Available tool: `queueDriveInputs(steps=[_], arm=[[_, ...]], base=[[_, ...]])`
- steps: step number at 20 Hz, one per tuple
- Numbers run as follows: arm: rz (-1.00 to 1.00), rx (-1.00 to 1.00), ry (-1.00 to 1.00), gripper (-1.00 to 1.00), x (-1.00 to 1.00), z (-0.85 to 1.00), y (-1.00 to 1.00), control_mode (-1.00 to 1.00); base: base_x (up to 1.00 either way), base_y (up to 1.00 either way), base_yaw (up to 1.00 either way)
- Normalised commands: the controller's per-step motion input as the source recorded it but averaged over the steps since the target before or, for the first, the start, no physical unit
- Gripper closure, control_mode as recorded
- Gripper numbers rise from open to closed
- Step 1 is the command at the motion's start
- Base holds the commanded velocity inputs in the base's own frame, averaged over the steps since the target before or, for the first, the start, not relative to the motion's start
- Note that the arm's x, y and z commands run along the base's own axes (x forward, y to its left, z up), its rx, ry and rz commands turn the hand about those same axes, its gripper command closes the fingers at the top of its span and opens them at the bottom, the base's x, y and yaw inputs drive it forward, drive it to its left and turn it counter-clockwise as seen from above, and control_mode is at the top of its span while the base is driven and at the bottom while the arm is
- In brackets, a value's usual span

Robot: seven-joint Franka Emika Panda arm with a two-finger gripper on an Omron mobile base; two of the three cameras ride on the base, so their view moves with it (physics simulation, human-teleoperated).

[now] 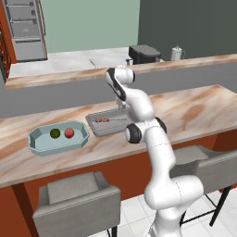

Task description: Place the cold items (peach and lime) from the fridge in one tupperware on the dining counter. Place the warm items (kebab skewer and hot dog) in the stove area in another tupperware.

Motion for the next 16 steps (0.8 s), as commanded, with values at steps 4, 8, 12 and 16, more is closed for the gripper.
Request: queueDriveInputs(steps=[4, 8, 12, 16], arm=[[-0.07, 0.14, -0.06, -1.00, -1.00, 0.00, 0.00, -1.00], [-0.08, 0.14, -0.09, -1.00, -1.00, 0.00, 0.00, -1.00], [-0.11, 0.14, -0.07, -1.00, -1.00, 0.02, 0.00, -1.00], [-0.10, 0.08, 0.00, -1.00, -0.88, 0.36, 0.00, -1.00]], base=[[0.00, 0.00, 0.00], [0.00, 0.00, 0.00], [0.00, 0.00, 0.00], [0.00, 0.00, 0.00]])
